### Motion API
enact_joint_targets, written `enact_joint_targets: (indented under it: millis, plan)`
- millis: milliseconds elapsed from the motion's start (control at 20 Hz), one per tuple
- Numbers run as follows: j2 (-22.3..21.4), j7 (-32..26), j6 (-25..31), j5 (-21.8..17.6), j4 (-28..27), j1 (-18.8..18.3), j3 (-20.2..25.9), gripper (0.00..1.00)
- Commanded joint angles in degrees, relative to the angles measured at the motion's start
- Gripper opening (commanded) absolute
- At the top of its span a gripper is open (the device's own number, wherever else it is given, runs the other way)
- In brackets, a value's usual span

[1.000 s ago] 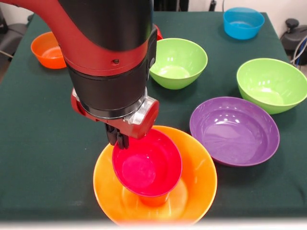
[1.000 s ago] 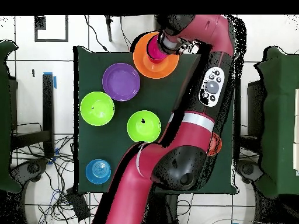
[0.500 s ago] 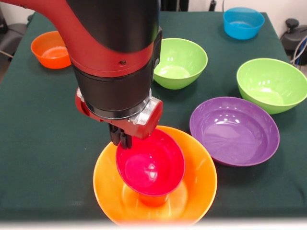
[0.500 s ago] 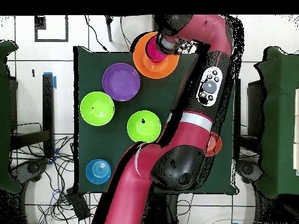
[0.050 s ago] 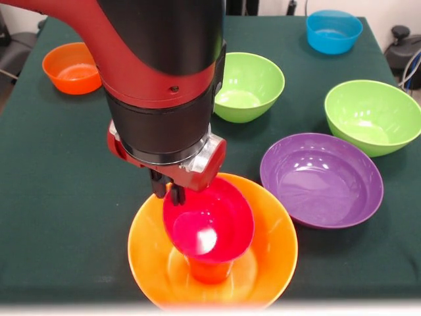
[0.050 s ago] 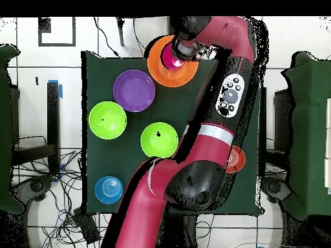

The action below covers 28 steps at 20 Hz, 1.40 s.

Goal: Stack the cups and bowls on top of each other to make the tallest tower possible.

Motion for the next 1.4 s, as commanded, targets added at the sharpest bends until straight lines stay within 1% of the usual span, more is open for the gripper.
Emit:
enact_joint_targets:
  millis: [50,300,550,950,1150,1200,1350,1400]
  plan:
    - [-0.76,-6.72,-1.21,-3.47,3.08,1.21,5.02,1.0]
    - [-0.91,-6.94,-1.57,-3.91,3.39,1.4,5.63,1.0]
    - [-0.64,-6.55,-1.18,-3.06,2.75,1.02,4.67,1.0]
    - [-1.2,-6.85,-0.58,-3.84,3.45,1.45,5.49,1.0]
    - [-3.93,-6.27,3.5,-4.08,4.11,1.89,4.96,1.0]
    - [-4.92,-5.97,5.42,-3.73,4.07,1.95,4.46,1.0]
    - [-6.87,-5.54,8.81,-3.13,4.07,2.07,3.78,1.0]
    - [-7.61,-5.12,10.86,-2.43,3.71,1.93,2.94,1.0]
